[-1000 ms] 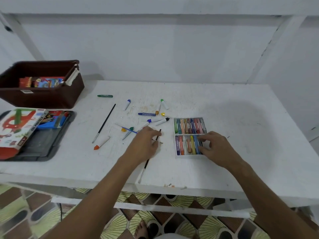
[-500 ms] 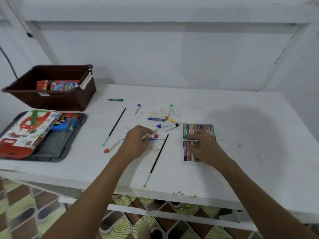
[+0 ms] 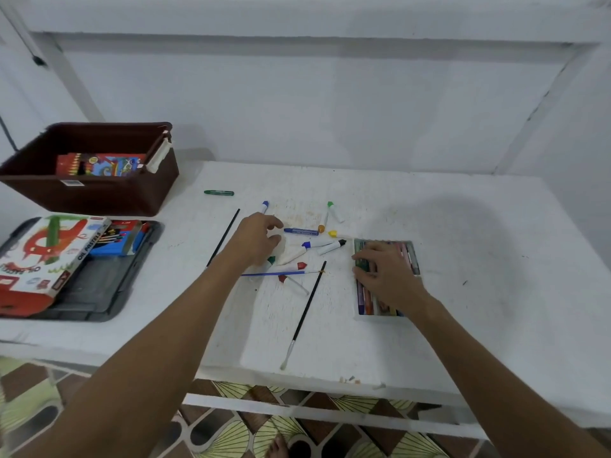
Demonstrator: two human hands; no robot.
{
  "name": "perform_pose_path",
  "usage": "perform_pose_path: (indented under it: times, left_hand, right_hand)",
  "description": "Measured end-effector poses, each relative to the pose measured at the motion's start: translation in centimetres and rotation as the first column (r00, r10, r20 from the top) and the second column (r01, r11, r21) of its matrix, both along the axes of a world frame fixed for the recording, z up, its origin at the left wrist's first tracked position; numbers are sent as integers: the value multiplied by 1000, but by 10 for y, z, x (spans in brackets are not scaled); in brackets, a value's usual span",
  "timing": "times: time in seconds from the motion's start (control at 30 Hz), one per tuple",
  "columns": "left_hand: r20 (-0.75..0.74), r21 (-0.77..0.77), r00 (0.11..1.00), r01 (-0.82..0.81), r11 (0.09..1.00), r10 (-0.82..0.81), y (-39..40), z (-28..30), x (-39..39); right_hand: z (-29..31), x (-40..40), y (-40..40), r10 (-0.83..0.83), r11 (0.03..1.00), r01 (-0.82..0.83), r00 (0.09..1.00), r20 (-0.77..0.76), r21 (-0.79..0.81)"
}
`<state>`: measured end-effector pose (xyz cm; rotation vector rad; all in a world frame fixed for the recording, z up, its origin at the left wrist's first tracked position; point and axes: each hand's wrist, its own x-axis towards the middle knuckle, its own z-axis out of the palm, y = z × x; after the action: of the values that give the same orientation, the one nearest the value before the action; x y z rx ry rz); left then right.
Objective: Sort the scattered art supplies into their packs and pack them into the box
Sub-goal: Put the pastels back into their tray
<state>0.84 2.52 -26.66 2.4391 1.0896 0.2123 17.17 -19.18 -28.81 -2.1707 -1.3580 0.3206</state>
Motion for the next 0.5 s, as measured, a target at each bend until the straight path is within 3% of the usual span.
perform_pose_path:
  times: [0.13, 0.23, 0.33, 0.5]
  left_hand:
    - [-39, -8, 996, 80, 997, -80, 10, 3, 15]
    - [-69, -23, 987, 144, 989, -145, 9, -1, 24]
    - [-95, 0, 982, 165, 986, -164, 2, -7, 32]
    - [-111, 74, 986, 134, 988, -125, -11, -14, 33]
  right_hand:
    - [-3, 12, -25, -142, 988, 135, 985, 98, 74]
    - [-7, 26, -44, -225, 974, 224, 968, 107, 23]
    - [-13, 38, -63, -244, 969, 241, 967, 73, 54]
    - [-25, 56, -96, -235, 969, 245, 956, 178, -38]
